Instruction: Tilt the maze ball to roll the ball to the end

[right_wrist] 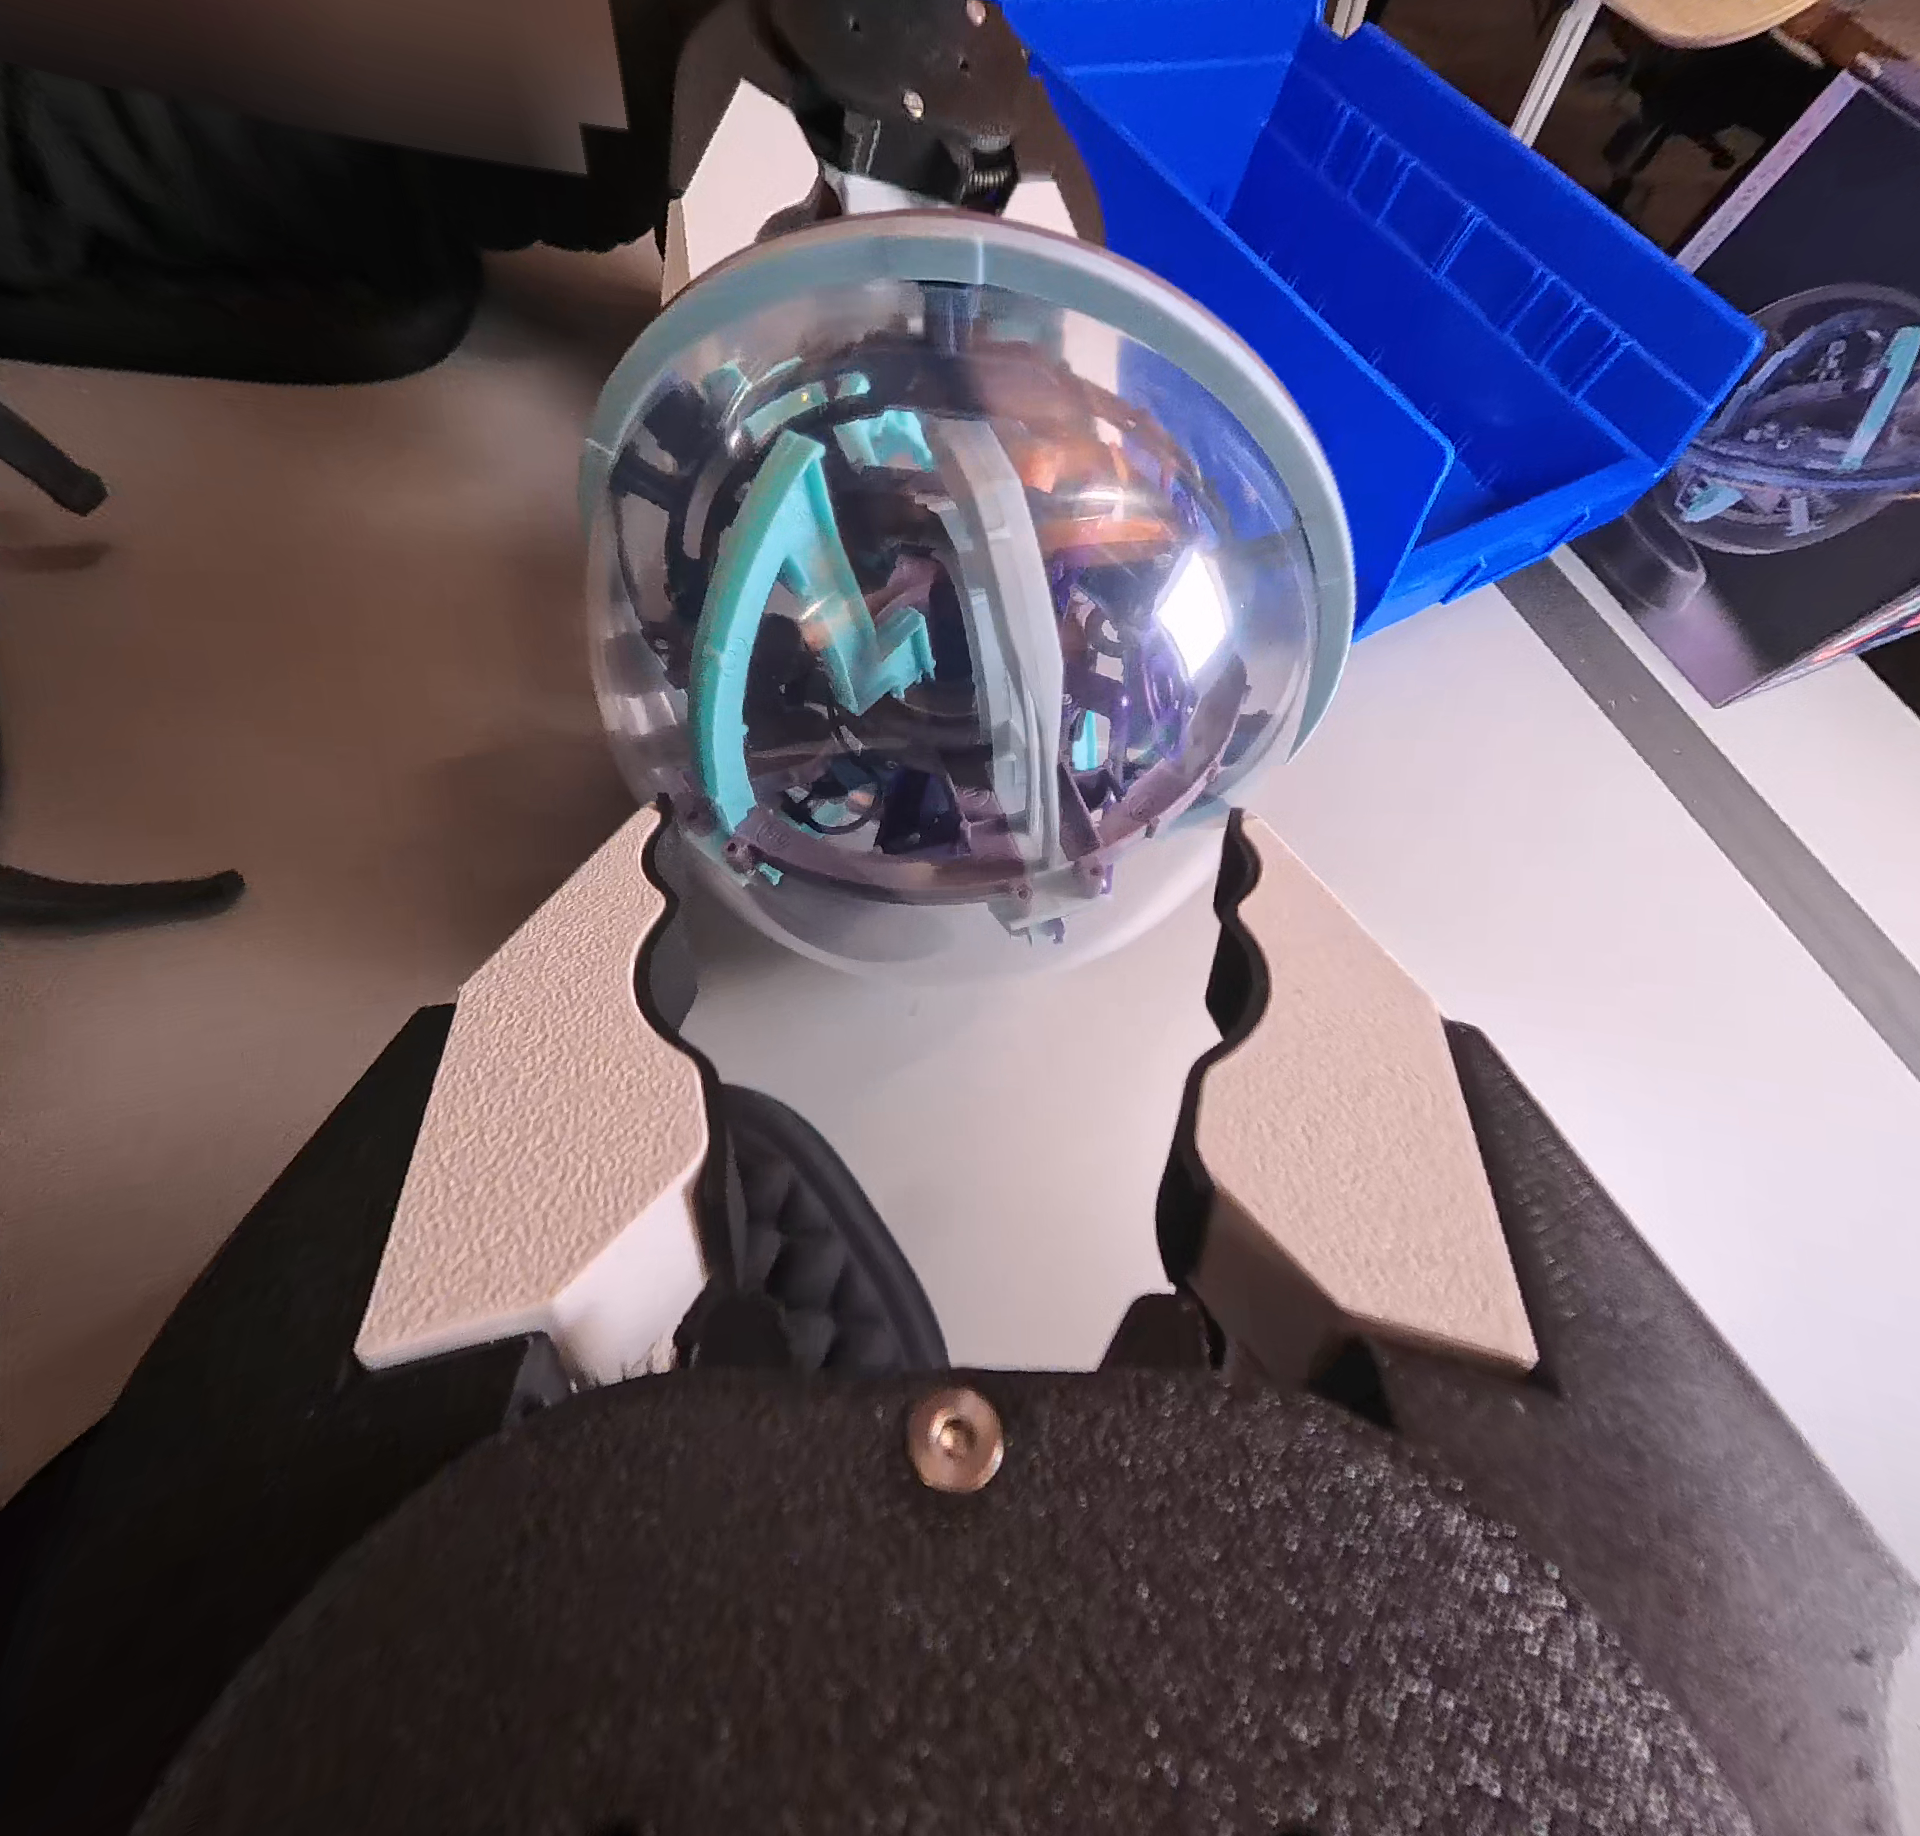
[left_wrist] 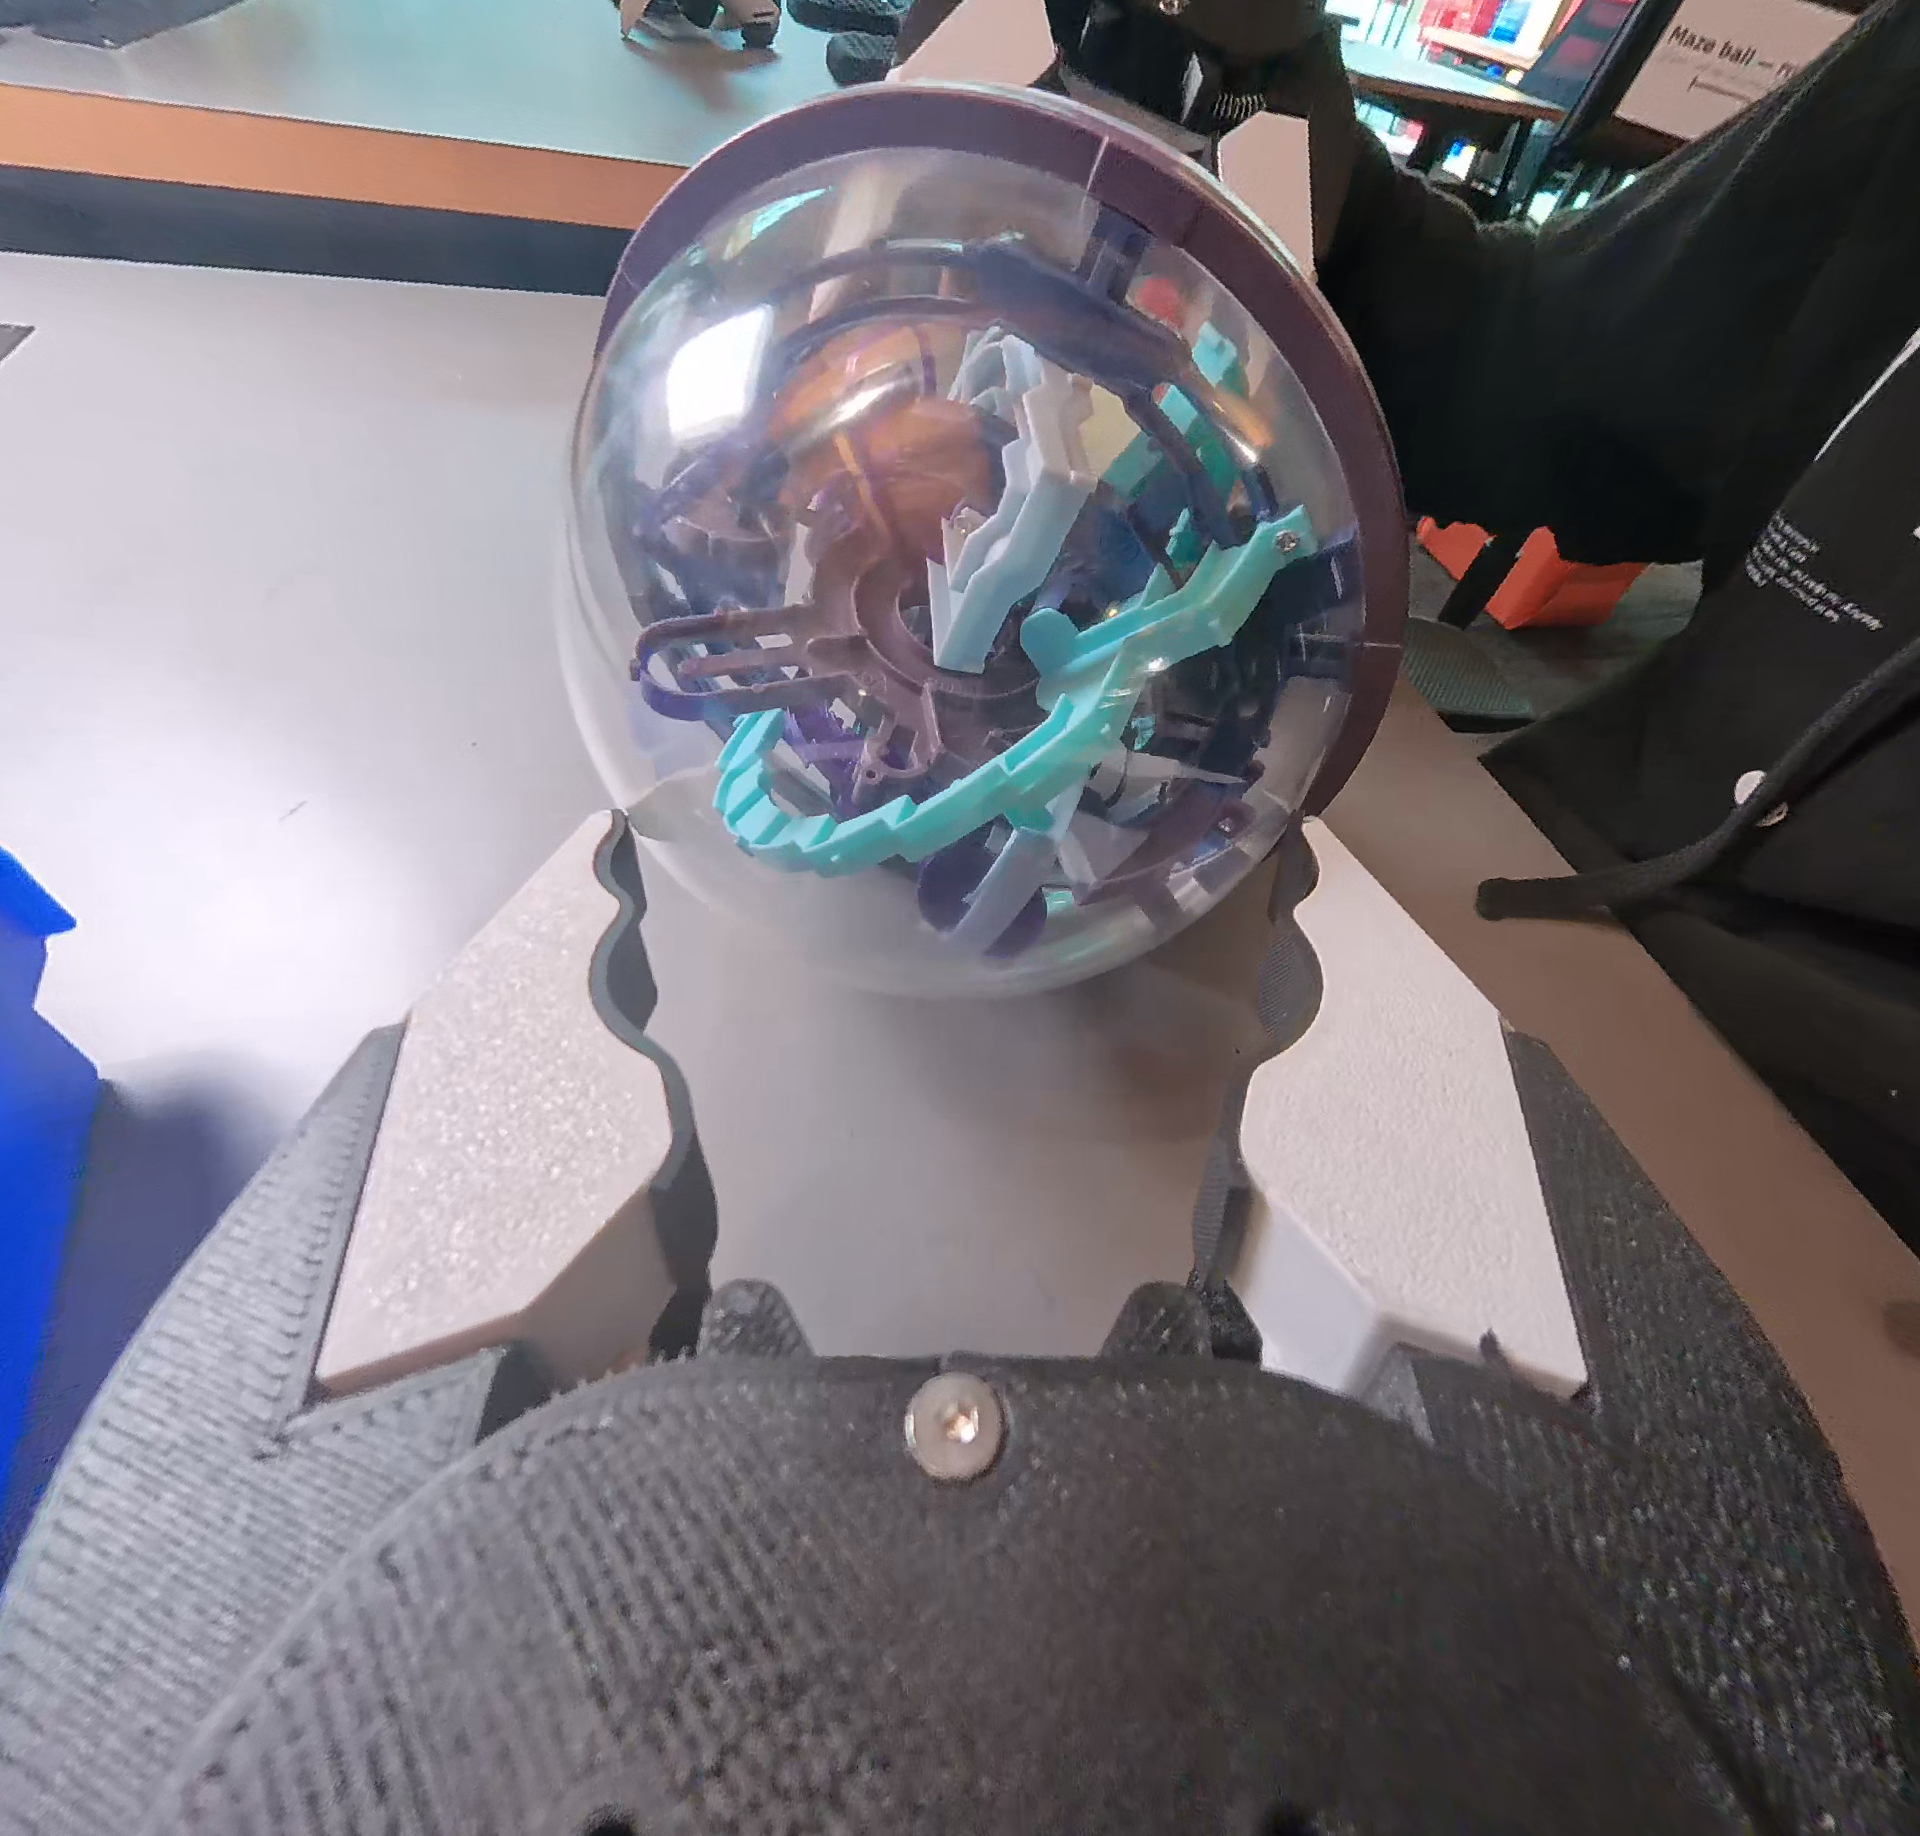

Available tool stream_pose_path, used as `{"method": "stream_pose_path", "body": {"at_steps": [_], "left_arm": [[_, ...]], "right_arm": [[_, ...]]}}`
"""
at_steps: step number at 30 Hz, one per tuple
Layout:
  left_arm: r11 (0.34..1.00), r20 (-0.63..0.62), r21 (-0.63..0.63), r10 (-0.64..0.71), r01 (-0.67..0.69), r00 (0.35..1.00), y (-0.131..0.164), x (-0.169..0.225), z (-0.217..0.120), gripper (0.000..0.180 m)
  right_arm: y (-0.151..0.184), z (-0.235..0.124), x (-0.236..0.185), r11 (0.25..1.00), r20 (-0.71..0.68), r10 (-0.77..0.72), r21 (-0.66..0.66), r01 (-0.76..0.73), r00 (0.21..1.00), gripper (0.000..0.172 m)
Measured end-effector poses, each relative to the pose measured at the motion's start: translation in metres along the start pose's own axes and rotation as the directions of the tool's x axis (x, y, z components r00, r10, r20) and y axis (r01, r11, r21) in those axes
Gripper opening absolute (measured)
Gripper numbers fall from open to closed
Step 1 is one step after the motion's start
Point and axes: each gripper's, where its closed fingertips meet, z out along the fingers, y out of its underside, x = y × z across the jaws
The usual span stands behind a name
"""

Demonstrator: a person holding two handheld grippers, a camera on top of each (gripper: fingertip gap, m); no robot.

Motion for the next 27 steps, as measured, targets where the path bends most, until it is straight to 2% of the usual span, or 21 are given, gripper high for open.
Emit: {"method": "stream_pose_path", "body": {"at_steps": [10, 20, 23, 27], "left_arm": [[0.996, -0.036, 0.041, -0.077, 0.079, 0.996, 0.006, -0.006, -0.004, 0.119], [1.0, -0.004, 0.005, -0.005, 0.005, 1.0, 0.005, -0.001, -0.001, 0.118], [0.999, 0.0, -0.027, 0.035, -0.035, 0.999, 0.005, 0.003, -0.003, 0.113], [1.0, -0.046, -0.011, 0.021, -0.022, 0.999, 0.002, 0.011, -0.011, 0.101]], "right_arm": [[-0.008, 0.008, 0.006, 0.998, 0.024, 0.03, 0.057, -0.032, 0.999, 0.102], [-0.004, 0.004, 0.001, 0.997, 0.008, -0.031, 0.076, 0.03, 0.999, 0.101], [-0.001, 0.001, -0.002, 0.994, 0.013, -0.07, 0.086, 0.068, 0.997, 0.101], [0.002, -0.002, -0.009, 0.989, 0.035, -0.113, 0.102, 0.109, 0.993, 0.101]]}}
